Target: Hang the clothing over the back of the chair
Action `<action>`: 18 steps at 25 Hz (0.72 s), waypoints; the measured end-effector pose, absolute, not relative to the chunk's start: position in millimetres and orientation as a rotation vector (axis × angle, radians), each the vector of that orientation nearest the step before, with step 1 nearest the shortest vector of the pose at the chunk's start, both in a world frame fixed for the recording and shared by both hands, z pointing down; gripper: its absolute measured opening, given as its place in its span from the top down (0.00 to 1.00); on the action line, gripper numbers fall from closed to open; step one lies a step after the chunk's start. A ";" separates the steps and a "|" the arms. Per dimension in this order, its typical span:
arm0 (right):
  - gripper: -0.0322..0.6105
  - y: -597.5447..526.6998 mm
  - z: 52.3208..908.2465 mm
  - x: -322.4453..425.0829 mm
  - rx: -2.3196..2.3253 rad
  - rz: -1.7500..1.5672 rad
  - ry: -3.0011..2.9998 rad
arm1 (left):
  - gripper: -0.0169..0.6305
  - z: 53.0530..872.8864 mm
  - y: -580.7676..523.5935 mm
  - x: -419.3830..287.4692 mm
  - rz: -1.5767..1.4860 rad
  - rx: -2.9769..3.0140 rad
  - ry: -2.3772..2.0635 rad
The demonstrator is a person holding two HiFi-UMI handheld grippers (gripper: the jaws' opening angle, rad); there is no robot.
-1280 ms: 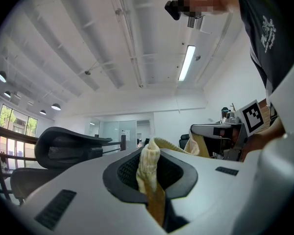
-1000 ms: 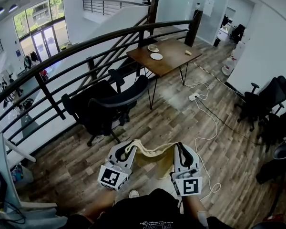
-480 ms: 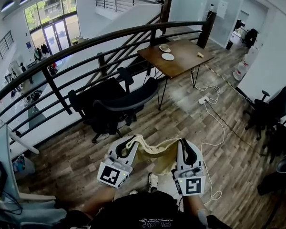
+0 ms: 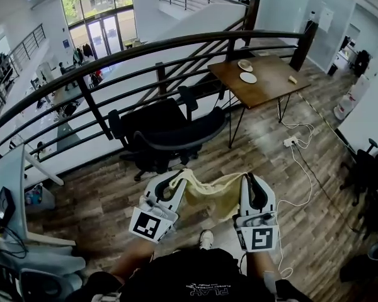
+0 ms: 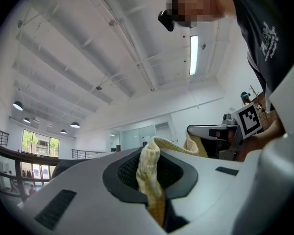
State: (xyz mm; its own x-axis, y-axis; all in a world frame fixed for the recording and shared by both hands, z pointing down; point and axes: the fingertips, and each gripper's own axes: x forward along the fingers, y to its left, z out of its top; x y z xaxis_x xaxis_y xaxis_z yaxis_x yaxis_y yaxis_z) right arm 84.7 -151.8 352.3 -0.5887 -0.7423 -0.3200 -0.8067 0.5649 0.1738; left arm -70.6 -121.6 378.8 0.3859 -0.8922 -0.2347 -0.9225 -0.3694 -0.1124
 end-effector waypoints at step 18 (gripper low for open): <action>0.89 -252.8 331.2 78.8 -0.912 0.487 2.674 | 0.91 350.1 -183.4 -79.2 0.099 -2.123 1.921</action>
